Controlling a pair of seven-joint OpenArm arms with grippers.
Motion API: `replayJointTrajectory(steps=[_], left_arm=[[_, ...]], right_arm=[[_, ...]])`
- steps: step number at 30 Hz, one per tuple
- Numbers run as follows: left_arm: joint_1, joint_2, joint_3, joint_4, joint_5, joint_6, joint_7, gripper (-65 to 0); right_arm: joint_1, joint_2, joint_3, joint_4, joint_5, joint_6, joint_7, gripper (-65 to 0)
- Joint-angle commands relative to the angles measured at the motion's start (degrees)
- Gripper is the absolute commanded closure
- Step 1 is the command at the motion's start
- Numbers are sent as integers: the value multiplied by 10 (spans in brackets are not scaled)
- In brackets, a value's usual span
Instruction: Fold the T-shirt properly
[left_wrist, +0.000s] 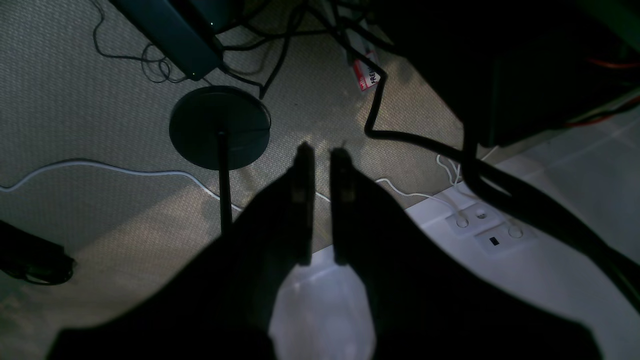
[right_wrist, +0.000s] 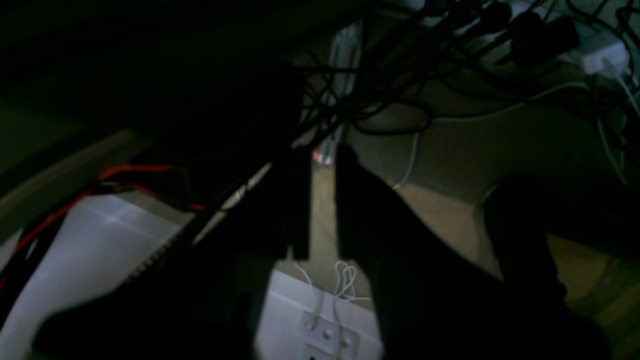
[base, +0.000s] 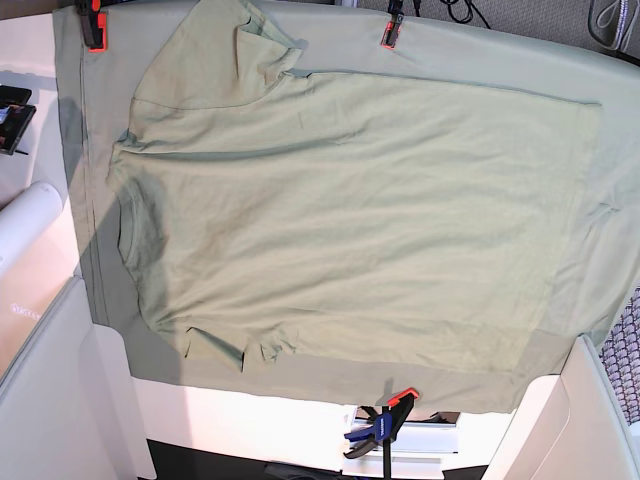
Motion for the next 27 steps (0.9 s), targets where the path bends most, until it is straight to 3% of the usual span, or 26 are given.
replayJointTrajectory(steps=[1,5,16,21,27], left_arm=[[2,0,0,3,-3,-12,-2,-56],[2,0,0,3,-3,-12,-2,-57],[2,0,0,3,-3,-12,-3,-57],[3,-5,0,3,-3,-15,-41,-56],[32,-34,0,40,-12,-97,-61,-56]], right_arm=[[-3,2,1,3,2,8,4,-84],[-3,2,1,3,2,8,4,0],[-3,2,1,3,2,8,4,0],[-7,5,1,4,2,8,4,0],[-54,24,0,41,10,12,4,0]])
